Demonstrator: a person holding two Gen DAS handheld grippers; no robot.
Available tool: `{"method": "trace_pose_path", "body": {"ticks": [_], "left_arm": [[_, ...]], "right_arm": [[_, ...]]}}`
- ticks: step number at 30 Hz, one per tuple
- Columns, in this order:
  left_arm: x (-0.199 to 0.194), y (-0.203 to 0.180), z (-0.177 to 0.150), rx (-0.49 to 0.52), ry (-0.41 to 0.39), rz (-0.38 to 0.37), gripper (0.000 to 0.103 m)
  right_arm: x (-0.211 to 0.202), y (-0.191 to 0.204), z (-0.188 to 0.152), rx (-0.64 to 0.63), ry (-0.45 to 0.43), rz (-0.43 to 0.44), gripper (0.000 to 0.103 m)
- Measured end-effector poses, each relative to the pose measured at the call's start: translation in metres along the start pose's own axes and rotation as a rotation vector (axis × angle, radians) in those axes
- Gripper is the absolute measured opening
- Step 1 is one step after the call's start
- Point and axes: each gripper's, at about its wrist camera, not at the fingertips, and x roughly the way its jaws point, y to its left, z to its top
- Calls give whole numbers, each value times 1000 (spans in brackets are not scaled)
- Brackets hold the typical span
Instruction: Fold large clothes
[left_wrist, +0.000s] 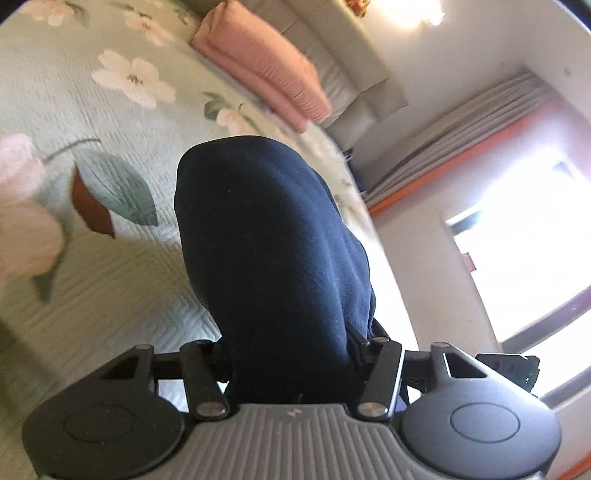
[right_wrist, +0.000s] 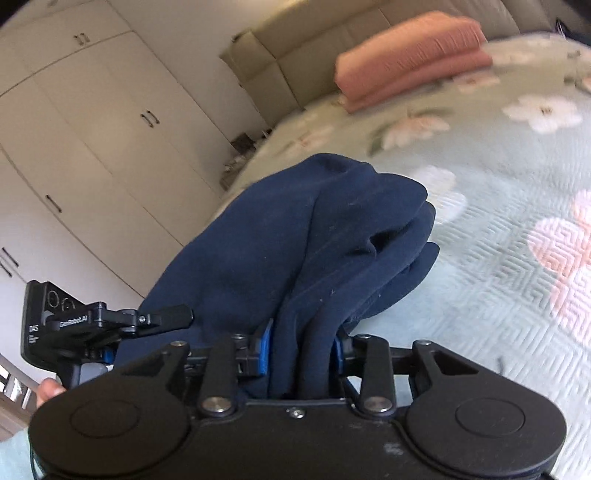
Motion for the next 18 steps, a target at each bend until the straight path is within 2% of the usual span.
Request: {"method": "trace_pose_path", "body": {"ticks": [6, 10, 13, 16, 17, 18], "left_arm": [[-97, -5, -33, 27, 12, -10, 57], [-141, 15, -66, -5, 37, 20, 57], [-151, 45, -98, -37, 38, 62, 59], [-138, 89, -132, -98, 55, 179, 67], [-130, 103, -138, -129, 73, 206, 69], [-133, 115, -144, -174, 65, 179, 70]], "right_arm": [[-33, 87, -50, -21, 0, -17, 40], [-30, 121, -91, -7, 35, -43, 40], [-11, 123, -127, 17, 76, -76, 40], [23, 103, -162, 53, 146, -123, 40], [33, 93, -172, 85, 181, -138, 43], [38, 84, -179, 126, 199, -133, 50]]}}
